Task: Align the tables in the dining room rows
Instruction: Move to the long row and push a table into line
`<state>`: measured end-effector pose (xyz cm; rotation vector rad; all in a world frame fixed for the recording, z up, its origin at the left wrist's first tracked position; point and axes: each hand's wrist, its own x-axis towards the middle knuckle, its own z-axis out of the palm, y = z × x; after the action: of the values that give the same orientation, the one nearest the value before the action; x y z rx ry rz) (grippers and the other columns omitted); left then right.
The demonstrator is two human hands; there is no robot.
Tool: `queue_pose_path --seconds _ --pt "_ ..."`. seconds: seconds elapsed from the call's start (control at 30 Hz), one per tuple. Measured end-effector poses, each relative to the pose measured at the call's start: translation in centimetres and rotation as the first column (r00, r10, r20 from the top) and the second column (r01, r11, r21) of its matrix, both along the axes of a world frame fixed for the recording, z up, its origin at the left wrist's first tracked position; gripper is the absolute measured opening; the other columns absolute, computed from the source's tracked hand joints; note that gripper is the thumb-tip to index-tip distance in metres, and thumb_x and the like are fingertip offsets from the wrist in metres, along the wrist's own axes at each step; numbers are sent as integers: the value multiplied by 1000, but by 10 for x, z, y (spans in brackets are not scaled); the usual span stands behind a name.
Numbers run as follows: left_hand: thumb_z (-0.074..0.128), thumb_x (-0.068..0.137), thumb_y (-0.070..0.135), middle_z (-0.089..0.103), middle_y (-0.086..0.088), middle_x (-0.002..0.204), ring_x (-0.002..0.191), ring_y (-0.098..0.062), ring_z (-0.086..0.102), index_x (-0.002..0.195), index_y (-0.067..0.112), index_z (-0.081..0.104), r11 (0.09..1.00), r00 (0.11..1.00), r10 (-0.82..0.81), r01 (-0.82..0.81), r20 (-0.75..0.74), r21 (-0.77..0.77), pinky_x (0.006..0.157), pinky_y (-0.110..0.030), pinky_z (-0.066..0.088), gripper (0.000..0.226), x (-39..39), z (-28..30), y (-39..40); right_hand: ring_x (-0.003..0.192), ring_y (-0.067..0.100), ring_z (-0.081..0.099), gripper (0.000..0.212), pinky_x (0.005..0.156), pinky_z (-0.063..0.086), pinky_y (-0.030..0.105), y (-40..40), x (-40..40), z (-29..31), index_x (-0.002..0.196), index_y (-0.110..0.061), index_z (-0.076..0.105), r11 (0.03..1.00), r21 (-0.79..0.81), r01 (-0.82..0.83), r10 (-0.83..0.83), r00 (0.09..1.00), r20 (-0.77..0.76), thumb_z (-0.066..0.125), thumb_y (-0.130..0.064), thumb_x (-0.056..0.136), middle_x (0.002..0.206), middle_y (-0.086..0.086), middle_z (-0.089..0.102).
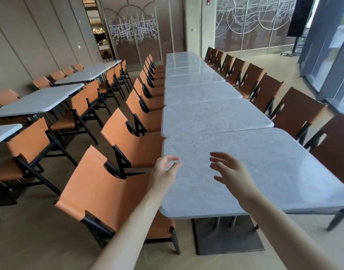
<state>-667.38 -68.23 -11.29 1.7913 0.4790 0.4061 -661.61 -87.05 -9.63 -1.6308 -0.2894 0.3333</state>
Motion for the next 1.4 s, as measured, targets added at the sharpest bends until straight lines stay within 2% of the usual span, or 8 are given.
queue_pose_path --seconds 0.1,0.33,0.4,0.53,0.63,0.7,0.9,1.4 --pt "65 94 23 55 9 126 126 -7 51 106 28 66 994 997 -72 75 -41 81 101 -31 43 13 14 -22 -31 118 14 63 30 101 52 41 -22 7 -21 120 -29 63 998 -61 25 -24 1000 9 61 -17 92 127 -3 66" --pt "73 90 19 44 4 142 135 -7 41 123 20 62 847 920 -274 368 -279 384 95 0 21 35 76 -114 -85 133 17 50 46 98 41 30 -82 59 -120 140 -24 52 900 -436 -1 11 1000 20 62 -28 96 143 -2 52" --pt "75 87 27 32 5 156 143 -13 35 132 26 57 792 883 -291 438 -369 425 106 -10 24 48 104 -145 -94 140 17 40 59 103 36 30 -101 84 -149 146 -25 44 844 -535 -42 67 997 27 65 -39 93 150 -2 40" --pt "74 79 53 -6 12 168 156 -21 -1 151 39 34 589 751 -312 633 -581 502 124 -40 6 83 157 -215 -104 154 26 5 98 122 17 45 -126 149 -209 159 -32 15 542 -820 -184 334 943 9 67 -65 82 168 3 -1" --pt "71 73 69 -25 13 165 152 -22 -26 158 43 12 372 625 -313 773 -715 514 121 -54 -16 107 186 -263 -106 155 31 -19 123 123 -4 57 -135 199 -261 160 -29 -8 232 -959 -162 569 822 -2 62 -81 73 166 8 -26" --pt "72 69 70 -32 13 163 149 -24 -34 158 45 0 245 563 -293 825 -773 509 118 -60 -20 117 197 -288 -106 152 31 -27 133 121 -11 61 -138 222 -293 160 -27 -15 118 -983 -140 673 739 -24 61 -86 68 164 9 -32" --pt "58 66 79 -34 13 161 147 -25 -37 151 52 -20 137 661 -251 748 -708 649 118 -61 -18 118 199 -334 -98 153 37 20 131 118 20 65 -147 237 -348 159 -15 28 284 -958 -36 749 633 198 51 -90 53 165 18 25" --pt "55 67 85 -33 12 162 147 -23 -37 151 53 -21 136 682 -305 722 -665 678 118 -60 -18 117 202 -345 -91 157 31 7 134 124 9 58 -147 235 -356 162 -23 13 267 -962 57 737 631 242 57 -90 54 169 10 12"
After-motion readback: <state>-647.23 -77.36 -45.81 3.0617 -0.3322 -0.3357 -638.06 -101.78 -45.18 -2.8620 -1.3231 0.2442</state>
